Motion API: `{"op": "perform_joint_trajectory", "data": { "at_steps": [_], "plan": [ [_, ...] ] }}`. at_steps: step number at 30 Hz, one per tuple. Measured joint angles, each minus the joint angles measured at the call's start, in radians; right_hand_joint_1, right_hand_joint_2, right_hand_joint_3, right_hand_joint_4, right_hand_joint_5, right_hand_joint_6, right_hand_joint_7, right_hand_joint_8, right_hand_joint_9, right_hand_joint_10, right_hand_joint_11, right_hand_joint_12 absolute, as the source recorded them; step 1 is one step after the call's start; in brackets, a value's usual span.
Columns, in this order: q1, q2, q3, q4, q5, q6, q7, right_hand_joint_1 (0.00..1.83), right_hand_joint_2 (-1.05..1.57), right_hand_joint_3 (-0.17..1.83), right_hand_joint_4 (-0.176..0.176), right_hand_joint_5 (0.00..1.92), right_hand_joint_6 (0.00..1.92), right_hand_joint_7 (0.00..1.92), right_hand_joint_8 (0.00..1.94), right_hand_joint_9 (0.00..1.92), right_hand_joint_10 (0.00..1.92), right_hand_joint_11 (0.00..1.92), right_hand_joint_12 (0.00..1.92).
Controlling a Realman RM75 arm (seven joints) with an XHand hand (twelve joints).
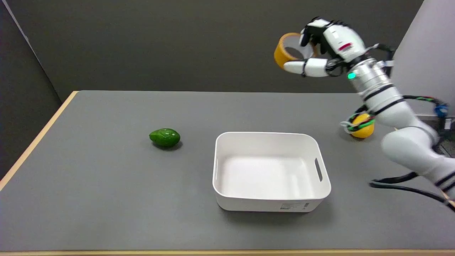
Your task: Place yellow tape into white box.
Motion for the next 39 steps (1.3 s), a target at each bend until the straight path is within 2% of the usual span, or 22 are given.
{"op": "perform_joint_trajectory", "data": {
  "at_steps": [9,16,28,39],
  "plan": [
    [-0.254,0.104,0.234,0.113,-0.01,-0.006,0.25,1.2,1.15,0.22,-0.176,0.56,1.46,0.88,1.4,0.84,1.3,0.77,1.75],
    [-0.458,0.152,0.364,0.16,-0.113,0.013,0.41,1.2,1.11,0.29,-0.176,0.58,1.47,0.9,1.37,0.84,1.3,0.76,1.72],
    [-0.724,0.158,0.444,0.194,-0.389,0.082,0.549,1.21,1.08,0.34,-0.176,0.6,1.48,0.91,1.35,0.83,1.28,0.75,1.67],
    [-0.928,0.139,0.49,0.199,-0.565,0.183,0.547,1.2,1.1,0.32,-0.162,0.59,1.49,0.89,1.37,0.82,1.26,0.73,1.62]
  ]
}}
